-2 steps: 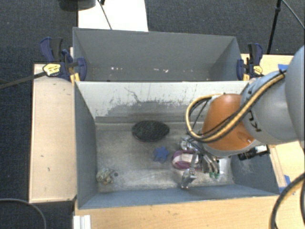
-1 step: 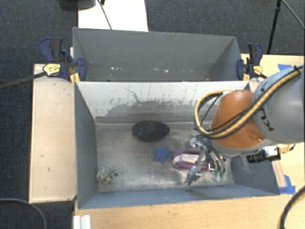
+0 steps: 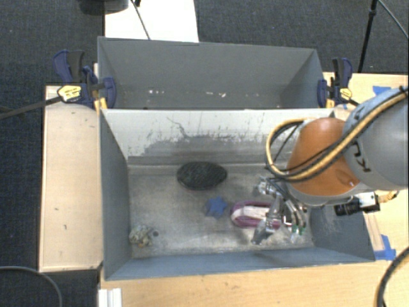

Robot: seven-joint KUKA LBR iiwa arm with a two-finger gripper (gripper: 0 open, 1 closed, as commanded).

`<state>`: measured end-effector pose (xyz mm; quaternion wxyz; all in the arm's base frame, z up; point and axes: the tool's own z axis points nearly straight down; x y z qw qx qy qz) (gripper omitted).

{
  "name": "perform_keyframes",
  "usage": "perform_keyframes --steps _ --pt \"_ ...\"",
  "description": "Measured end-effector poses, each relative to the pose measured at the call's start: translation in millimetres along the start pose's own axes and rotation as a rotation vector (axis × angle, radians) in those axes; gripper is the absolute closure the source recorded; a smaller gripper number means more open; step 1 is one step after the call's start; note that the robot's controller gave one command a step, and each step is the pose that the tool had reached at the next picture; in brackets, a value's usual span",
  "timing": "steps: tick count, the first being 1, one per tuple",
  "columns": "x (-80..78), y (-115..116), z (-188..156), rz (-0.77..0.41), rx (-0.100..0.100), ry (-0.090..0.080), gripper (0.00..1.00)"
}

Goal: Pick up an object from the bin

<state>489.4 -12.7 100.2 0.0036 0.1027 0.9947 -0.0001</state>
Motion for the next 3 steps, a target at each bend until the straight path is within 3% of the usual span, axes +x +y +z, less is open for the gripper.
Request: perform_keyframes --steps 1,2,3 --pt "6.5 -0.4 30.1 0.1 0.0 0.006 0.0" --pt "5.9 -0.4 29.6 0.097 0.0 0.005 0.0" --pt "6.6 -0.2 29.1 0.095 0.0 0.009 1.0"
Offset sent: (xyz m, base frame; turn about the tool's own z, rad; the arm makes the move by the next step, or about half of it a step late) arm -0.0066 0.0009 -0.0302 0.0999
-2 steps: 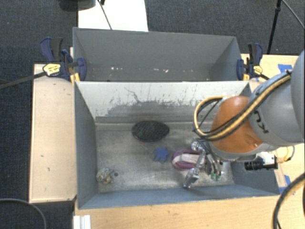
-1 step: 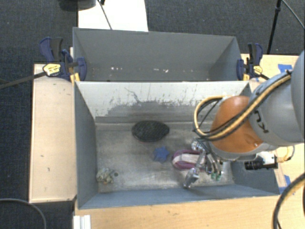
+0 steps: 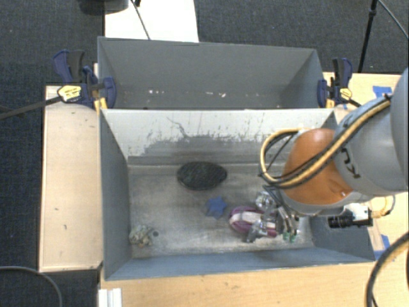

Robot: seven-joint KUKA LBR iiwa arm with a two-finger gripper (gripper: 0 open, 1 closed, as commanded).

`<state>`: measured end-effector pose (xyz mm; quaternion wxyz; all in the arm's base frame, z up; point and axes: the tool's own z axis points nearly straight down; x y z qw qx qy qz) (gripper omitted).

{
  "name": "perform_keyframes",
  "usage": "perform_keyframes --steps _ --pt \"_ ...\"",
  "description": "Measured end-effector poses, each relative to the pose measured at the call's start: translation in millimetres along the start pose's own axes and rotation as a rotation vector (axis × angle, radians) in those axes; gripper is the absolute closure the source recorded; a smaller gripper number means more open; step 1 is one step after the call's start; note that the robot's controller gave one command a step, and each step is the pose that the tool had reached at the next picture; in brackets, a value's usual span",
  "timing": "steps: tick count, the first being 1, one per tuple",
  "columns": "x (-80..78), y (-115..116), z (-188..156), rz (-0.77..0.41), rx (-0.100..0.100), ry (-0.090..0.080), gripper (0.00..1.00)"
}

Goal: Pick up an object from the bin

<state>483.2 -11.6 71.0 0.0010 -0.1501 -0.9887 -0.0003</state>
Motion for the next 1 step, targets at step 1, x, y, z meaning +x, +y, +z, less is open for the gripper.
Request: perform_keyframes --steps 1 --pt "-1.7 0.6 -82.1 -0.007 -0.002 -0.01 1.0"
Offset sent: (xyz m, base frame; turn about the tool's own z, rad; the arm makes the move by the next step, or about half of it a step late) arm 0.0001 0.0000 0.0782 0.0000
